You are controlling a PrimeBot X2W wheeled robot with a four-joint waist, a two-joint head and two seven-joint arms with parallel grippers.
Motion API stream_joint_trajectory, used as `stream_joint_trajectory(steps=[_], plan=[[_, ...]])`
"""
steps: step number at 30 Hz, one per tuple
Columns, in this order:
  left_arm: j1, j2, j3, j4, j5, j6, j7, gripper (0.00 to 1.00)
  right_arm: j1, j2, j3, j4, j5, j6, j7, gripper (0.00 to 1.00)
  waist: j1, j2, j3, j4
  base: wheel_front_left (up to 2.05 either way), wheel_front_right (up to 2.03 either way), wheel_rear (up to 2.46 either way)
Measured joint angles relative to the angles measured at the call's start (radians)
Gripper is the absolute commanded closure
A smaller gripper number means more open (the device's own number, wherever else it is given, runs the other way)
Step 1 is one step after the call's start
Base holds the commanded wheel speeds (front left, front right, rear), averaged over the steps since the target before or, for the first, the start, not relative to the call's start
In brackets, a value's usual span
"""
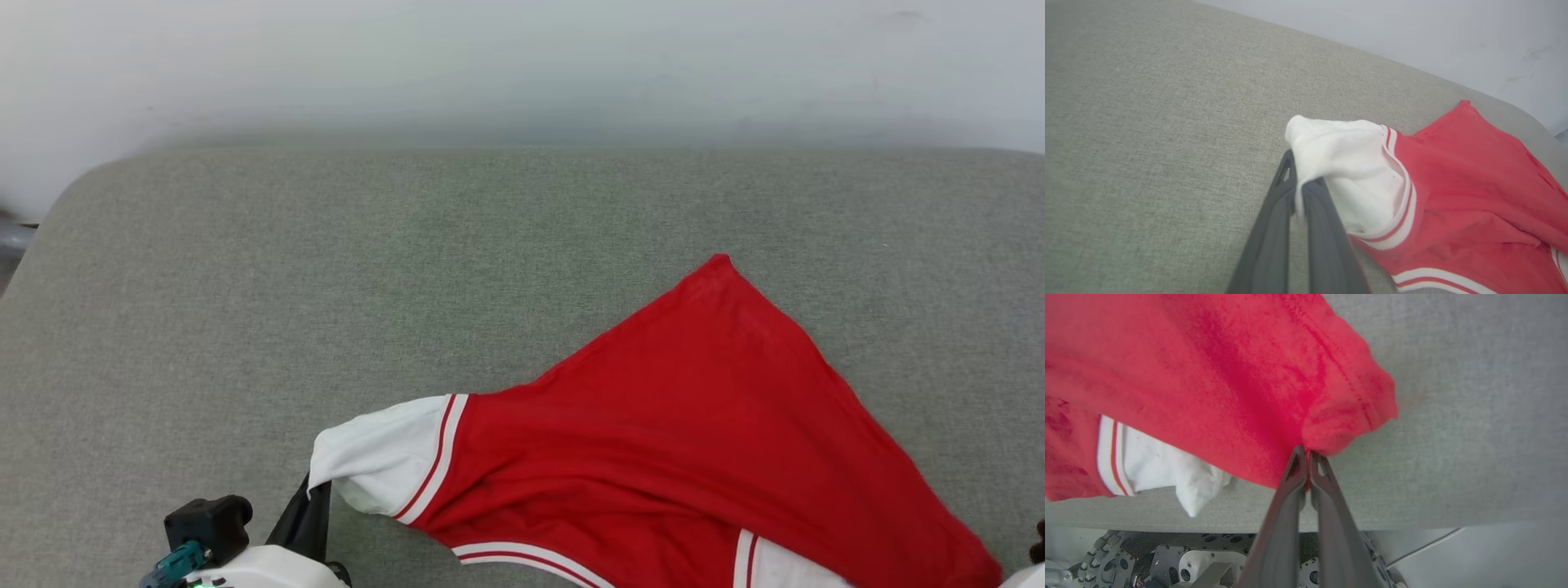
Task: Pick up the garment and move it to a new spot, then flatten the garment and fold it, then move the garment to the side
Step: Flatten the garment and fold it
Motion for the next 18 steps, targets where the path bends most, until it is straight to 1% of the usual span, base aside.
stream_joint_trajectory(steps=[4, 5, 6, 8, 13, 16, 18], plan=[[0.01, 0.008, 0.002, 0.022, -0.009, -0.005, 0.004, 1.0, 0.09, 0.085, -0.012, -0.009, -0.007, 0.0, -0.019, 1.0, 0.0, 0.0, -0.022, -0.029, 0.0, 0.0, 0.0], [0.011, 0.01, 0.002, 0.028, -0.009, -0.006, 0.004, 1.0, 0.1, 0.101, -0.012, -0.007, -0.007, 0.0, -0.022, 0.8, 0.0001, 0.0, -0.023, -0.035, 0.0, 0.0, 0.0], [0.01, 0.011, 0.0, 0.034, -0.01, -0.008, 0.003, 1.0, 0.112, 0.132, -0.015, -0.004, 0.006, 0.0, -0.073, 0.0, 0.0001, 0.0, -0.023, -0.044, 0.0, 0.0, 0.0], [0.007, 0.011, -0.001, 0.034, -0.01, -0.009, 0.003, 1.0, 0.111, 0.141, -0.021, -0.005, 0.007, 0.0, -0.143, 0.0, 0.0001, 0.0, -0.019, -0.045, 0.0, 0.0, 0.0], [-0.017, 0.012, -0.005, 0.033, -0.008, -0.015, -0.005, 1.0, 0.052, 0.151, -0.046, -0.02, 0.016, 0.0, -0.442, 0.0, 0.0003, 0.0, -0.002, -0.04, 0.0, 0.0, 0.0], [-0.041, 0.01, -0.012, 0.025, -0.001, -0.021, -0.007, 1.0, -0.003, 0.135, -0.055, -0.006, 0.017, 0.0, -0.585, 0.0, 0.0003, 0.0, 0.013, -0.028, 0.0, 0.0, 0.0], [-0.066, 0.01, -0.017, 0.019, 0.004, -0.025, -0.008, 1.0, -0.049, 0.105, -0.036, 0.016, 0.011, 0.0, -0.649, 0.0, 0.0004, 0.0, 0.023, -0.018, 0.0, 0.0, 0.0]])
